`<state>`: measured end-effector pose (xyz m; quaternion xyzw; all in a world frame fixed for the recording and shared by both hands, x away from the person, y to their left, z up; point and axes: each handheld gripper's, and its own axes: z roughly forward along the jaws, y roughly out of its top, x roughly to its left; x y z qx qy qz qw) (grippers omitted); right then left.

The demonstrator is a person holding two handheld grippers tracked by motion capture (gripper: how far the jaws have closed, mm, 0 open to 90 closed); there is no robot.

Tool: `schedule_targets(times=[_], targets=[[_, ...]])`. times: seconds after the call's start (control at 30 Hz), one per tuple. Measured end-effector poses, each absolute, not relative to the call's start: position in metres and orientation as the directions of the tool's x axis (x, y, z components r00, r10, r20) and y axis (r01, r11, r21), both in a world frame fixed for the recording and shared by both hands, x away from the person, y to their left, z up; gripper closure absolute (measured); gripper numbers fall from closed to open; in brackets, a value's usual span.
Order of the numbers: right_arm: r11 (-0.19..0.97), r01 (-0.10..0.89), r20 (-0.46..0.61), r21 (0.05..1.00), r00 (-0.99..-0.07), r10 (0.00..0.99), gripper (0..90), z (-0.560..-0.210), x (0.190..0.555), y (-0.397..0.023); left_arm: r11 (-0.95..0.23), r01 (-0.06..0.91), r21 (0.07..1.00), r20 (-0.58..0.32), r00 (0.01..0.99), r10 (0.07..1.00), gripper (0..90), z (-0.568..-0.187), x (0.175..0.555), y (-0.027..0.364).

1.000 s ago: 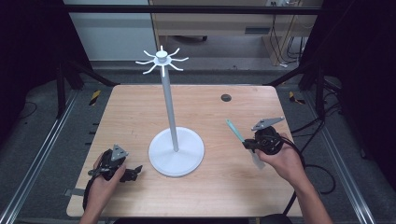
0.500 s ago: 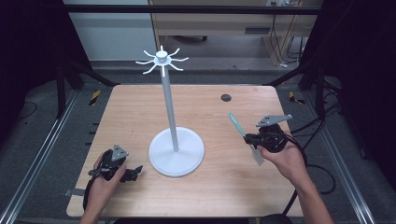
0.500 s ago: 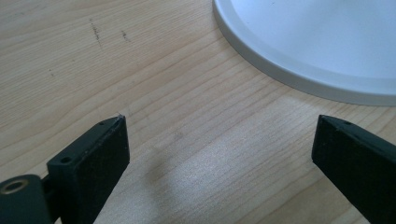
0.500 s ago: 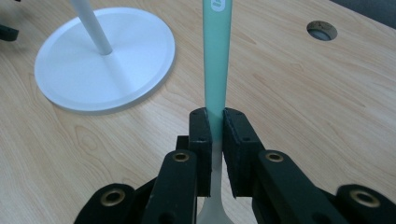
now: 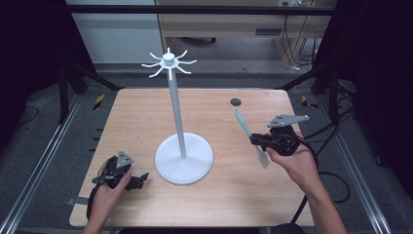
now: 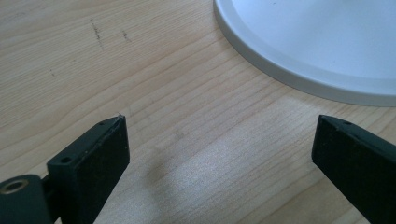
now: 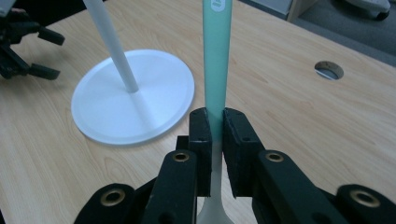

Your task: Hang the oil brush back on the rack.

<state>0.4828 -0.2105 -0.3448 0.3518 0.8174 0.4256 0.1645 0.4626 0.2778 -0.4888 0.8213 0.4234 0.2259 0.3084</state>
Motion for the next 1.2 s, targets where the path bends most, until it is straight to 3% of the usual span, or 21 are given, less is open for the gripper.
schedule_targets(times=[1.2], targets=[[0.313, 0.285, -0.004, 0.906, -0.733, 0.680, 82.4, -0.297, 0.477, -0.161, -0.444, 0.556, 0.703, 0.108, 0.534, 0.839, 3.8, -0.488, 0.462, 0.279]])
